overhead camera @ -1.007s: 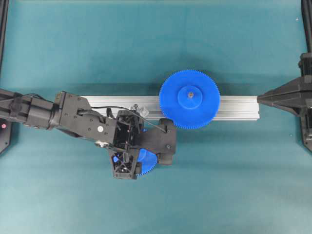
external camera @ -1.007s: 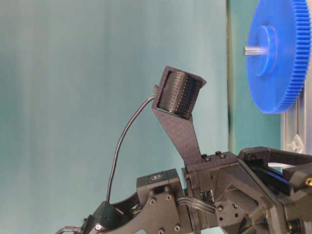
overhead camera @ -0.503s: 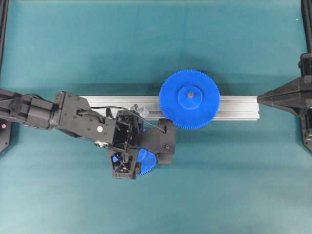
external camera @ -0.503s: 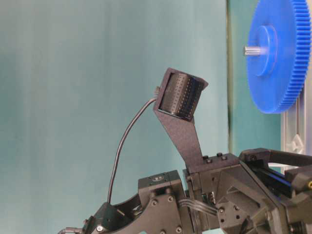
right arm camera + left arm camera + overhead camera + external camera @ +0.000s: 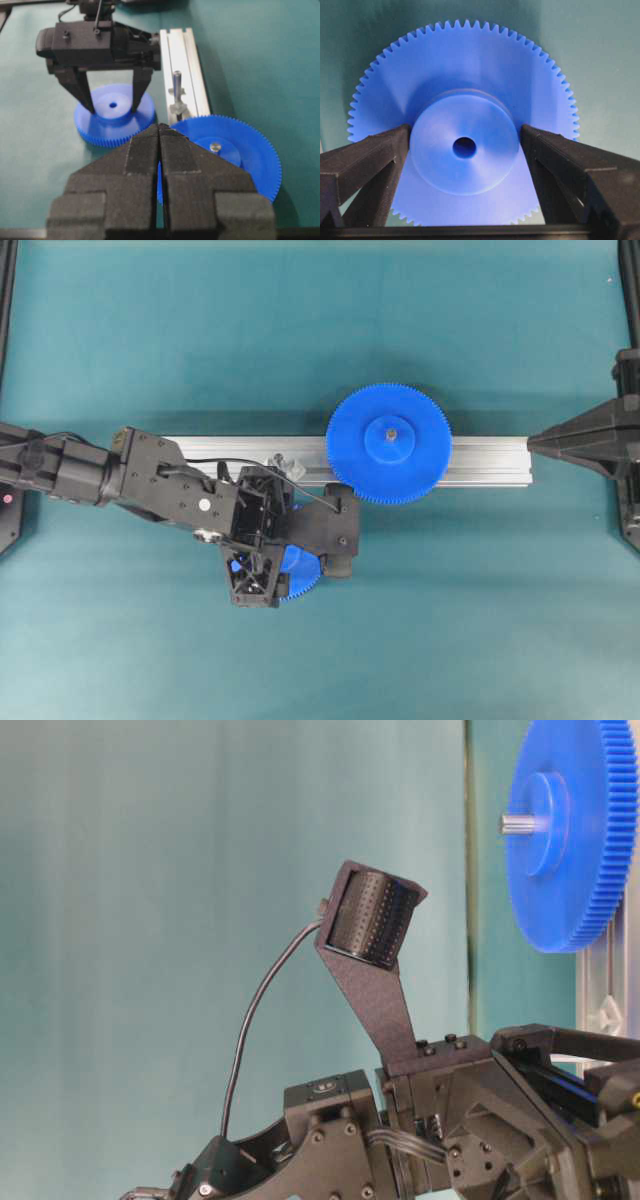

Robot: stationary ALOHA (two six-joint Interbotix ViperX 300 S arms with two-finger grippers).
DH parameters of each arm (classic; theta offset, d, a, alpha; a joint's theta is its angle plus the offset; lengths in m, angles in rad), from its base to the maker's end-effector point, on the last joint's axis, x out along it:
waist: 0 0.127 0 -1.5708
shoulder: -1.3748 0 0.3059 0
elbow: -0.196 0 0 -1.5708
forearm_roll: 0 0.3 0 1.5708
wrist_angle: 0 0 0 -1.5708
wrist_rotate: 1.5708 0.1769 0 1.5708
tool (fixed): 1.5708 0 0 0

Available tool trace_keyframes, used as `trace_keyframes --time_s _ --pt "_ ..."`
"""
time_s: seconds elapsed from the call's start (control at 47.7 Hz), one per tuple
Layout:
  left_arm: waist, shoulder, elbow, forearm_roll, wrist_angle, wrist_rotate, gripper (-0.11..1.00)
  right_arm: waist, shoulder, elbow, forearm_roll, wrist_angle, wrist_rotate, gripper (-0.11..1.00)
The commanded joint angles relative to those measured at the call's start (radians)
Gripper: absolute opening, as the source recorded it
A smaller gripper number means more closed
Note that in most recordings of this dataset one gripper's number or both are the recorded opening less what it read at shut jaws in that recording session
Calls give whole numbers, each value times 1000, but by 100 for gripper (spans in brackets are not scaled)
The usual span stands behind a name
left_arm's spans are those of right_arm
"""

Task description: Insert the small gear onto the shaft.

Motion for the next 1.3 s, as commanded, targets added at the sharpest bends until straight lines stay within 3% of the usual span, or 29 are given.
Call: trace_keyframes --time_s 0.0,0.21,0.923,1.279 --pt "-5 -9 -8 2 0 -2 90 -2 5 -9 2 -5 9 1" --pt "-5 -12 -6 2 2 -2 70 -2 5 -9 2 0 9 1" --pt "-6 -25 -18 2 9 12 70 -6 -17 -9 2 31 9 1" --pt "-6 -54 -86 2 118 12 70 -11 -17 -11 2 31 8 1"
